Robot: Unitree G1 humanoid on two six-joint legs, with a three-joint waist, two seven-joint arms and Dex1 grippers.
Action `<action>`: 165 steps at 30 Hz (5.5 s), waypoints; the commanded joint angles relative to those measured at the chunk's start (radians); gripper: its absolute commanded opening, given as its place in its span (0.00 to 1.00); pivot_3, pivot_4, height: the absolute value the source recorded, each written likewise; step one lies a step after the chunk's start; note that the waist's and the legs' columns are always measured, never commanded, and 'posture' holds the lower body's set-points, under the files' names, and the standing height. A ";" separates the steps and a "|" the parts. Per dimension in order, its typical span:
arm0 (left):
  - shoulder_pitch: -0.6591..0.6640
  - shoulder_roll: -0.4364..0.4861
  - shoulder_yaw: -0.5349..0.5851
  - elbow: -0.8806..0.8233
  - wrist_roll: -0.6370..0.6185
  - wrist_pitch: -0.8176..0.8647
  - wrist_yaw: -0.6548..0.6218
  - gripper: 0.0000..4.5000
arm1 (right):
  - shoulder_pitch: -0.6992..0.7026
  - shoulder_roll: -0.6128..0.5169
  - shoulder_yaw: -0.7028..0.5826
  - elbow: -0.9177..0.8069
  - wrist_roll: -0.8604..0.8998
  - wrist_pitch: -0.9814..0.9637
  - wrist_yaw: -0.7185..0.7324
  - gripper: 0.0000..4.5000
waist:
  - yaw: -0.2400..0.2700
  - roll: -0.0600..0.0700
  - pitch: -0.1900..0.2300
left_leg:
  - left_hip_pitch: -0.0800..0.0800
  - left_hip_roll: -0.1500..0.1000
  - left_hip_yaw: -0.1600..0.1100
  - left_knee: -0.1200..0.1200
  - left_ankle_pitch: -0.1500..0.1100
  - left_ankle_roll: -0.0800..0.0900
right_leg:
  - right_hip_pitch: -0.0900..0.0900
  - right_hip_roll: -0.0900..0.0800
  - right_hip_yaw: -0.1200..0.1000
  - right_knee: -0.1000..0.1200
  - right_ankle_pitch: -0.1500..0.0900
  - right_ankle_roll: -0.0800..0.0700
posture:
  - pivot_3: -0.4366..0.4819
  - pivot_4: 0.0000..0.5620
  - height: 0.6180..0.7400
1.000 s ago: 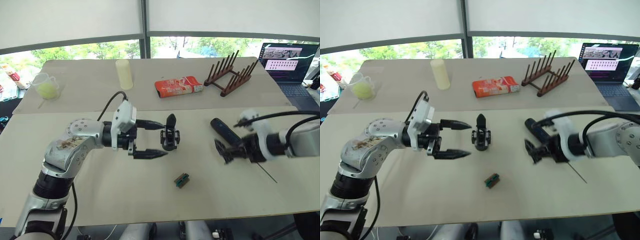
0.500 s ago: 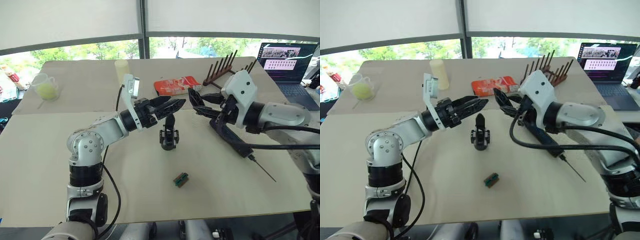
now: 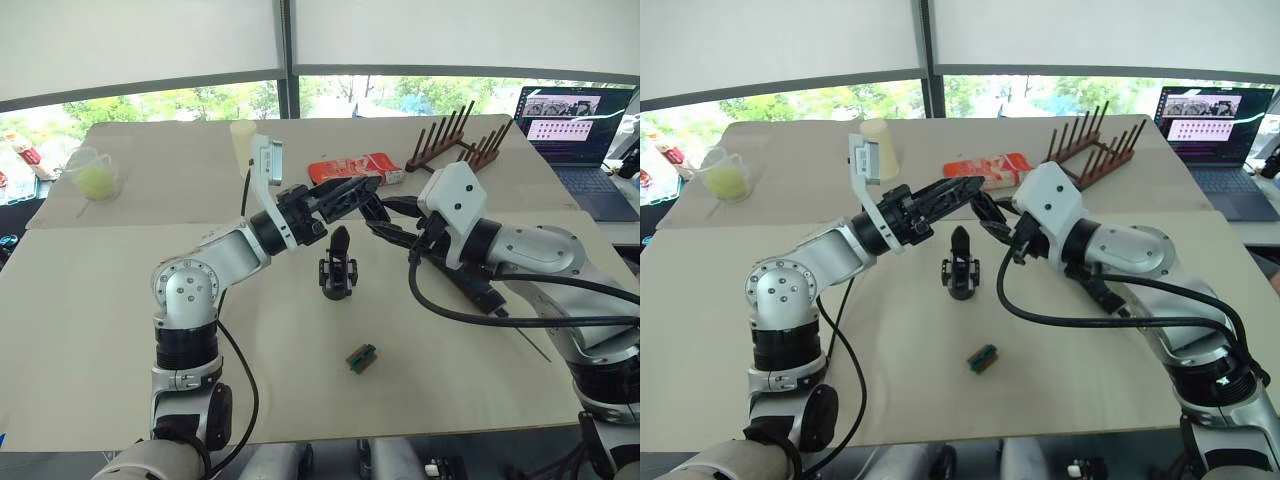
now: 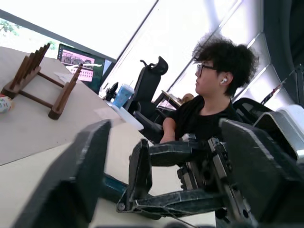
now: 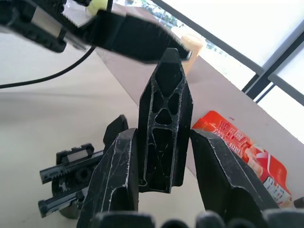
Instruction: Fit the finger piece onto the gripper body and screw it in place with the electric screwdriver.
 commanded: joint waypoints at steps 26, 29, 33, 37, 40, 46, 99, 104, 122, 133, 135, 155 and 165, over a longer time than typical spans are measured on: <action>-0.046 -0.044 0.021 0.052 -0.082 -0.028 -0.002 0.77 | -0.089 0.077 -0.091 -0.120 -0.034 0.118 -0.015 0.28 | 0.000 0.000 0.000 | 0.000 0.000 0.000 0.000 0.000 0.000 | 0.000 0.001 0.000 0.000 0.000 0.000 | 0.48 0.27 1.00; -0.050 -0.053 0.039 0.062 -0.114 -0.023 0.031 0.77 | -0.090 0.076 -0.094 -0.120 -0.035 0.123 -0.012 0.28 | -0.001 0.000 0.000 | 0.000 0.000 0.000 0.000 0.000 0.000 | 0.000 0.001 0.000 0.000 0.000 0.000 | 0.48 0.27 1.00; -0.051 -0.067 0.051 0.073 -0.142 -0.027 0.072 0.66 | -0.096 0.079 -0.095 -0.117 -0.036 0.128 -0.012 0.28 | -0.001 0.000 0.000 | 0.000 0.000 0.000 0.000 0.000 0.000 | 0.000 0.000 0.000 0.000 0.000 0.000 | 0.48 0.27 1.00; -0.036 -0.082 0.035 0.049 -0.177 -0.013 0.095 0.28 | -0.100 0.088 -0.085 -0.114 -0.049 0.112 -0.016 0.28 | 0.000 0.000 0.000 | 0.000 0.000 0.000 0.000 0.000 0.000 | 0.000 0.000 0.000 0.000 0.000 0.000 | 0.48 0.27 1.00; -0.035 -0.090 0.030 0.054 -0.187 -0.017 0.116 0.01 | -0.103 0.087 -0.072 -0.115 -0.075 0.076 -0.006 0.28 | -0.001 0.000 0.000 | 0.000 0.000 0.000 0.000 0.000 0.000 | 0.000 0.000 0.000 0.000 0.000 0.000 | 0.48 0.27 1.00; -0.059 -0.026 0.004 0.082 -0.134 -0.025 0.021 0.01 | -0.050 0.024 -0.062 -0.149 -0.077 -0.005 0.106 0.39 | 0.001 0.000 0.000 | 0.000 -0.001 0.000 0.000 0.000 0.000 | 0.000 0.001 -0.001 0.000 0.000 0.000 | 0.48 0.27 1.00; -0.178 0.559 -0.311 0.354 0.443 -0.325 -1.097 1.00 | -0.090 0.050 -0.102 0.114 0.320 0.117 0.541 0.09 | -0.017 0.000 0.000 | -0.002 0.001 -0.001 -0.003 0.000 0.001 | -0.005 -0.001 -0.001 0.000 0.000 -0.002 | 0.48 0.27 1.00; -0.065 0.550 -0.360 0.442 0.629 -0.623 -1.105 1.00 | -0.046 0.047 -0.119 0.109 0.310 0.074 0.551 0.09 | -0.010 0.000 0.000 | -0.003 0.000 -0.001 -0.003 0.000 0.001 | -0.004 -0.001 -0.002 -0.001 0.000 -0.001 | 0.48 0.27 1.00; -0.092 0.181 -0.407 0.981 0.948 -1.178 -0.920 1.00 | 0.023 0.007 -0.170 0.057 0.328 0.074 0.538 0.09 | 0.000 0.000 0.000 | -0.004 0.000 -0.001 -0.001 0.000 0.001 | -0.004 -0.003 -0.001 0.000 0.001 -0.001 | 0.48 0.27 1.00; -0.097 0.126 -0.388 1.030 0.938 -1.230 -0.982 0.52 | 0.049 0.018 -0.173 0.042 0.312 0.051 0.513 0.09 | -0.001 0.000 0.000 | -0.005 0.000 -0.001 0.000 0.000 0.002 | -0.004 -0.003 -0.001 0.000 0.001 -0.001 | 0.48 0.27 1.00; -0.083 0.124 -0.387 1.007 0.930 -1.217 -1.001 0.52 | 0.055 0.034 -0.164 0.050 0.297 0.013 0.526 0.09 | -0.001 0.000 0.000 | -0.005 0.000 -0.001 0.000 0.000 0.002 | -0.004 -0.003 -0.001 0.000 0.001 -0.001 | 0.48 0.27 1.00; -0.031 0.109 -0.394 0.929 0.964 -1.199 -0.930 0.52 | -0.016 0.307 0.019 0.499 0.046 -0.365 0.682 0.09 | -0.003 0.000 0.000 | -0.005 -0.001 -0.001 0.003 0.000 0.003 | -0.004 -0.001 -0.002 0.000 0.001 -0.001 | 0.48 0.27 1.00; -0.030 0.114 -0.394 0.915 0.968 -1.194 -0.934 0.52 | -0.049 0.341 0.030 0.610 -0.014 -0.426 0.706 0.09 | -0.005 0.000 0.000 | -0.005 -0.001 -0.001 0.002 0.000 0.003 | -0.004 -0.001 -0.002 0.001 0.001 -0.001 | 0.48 0.27 1.00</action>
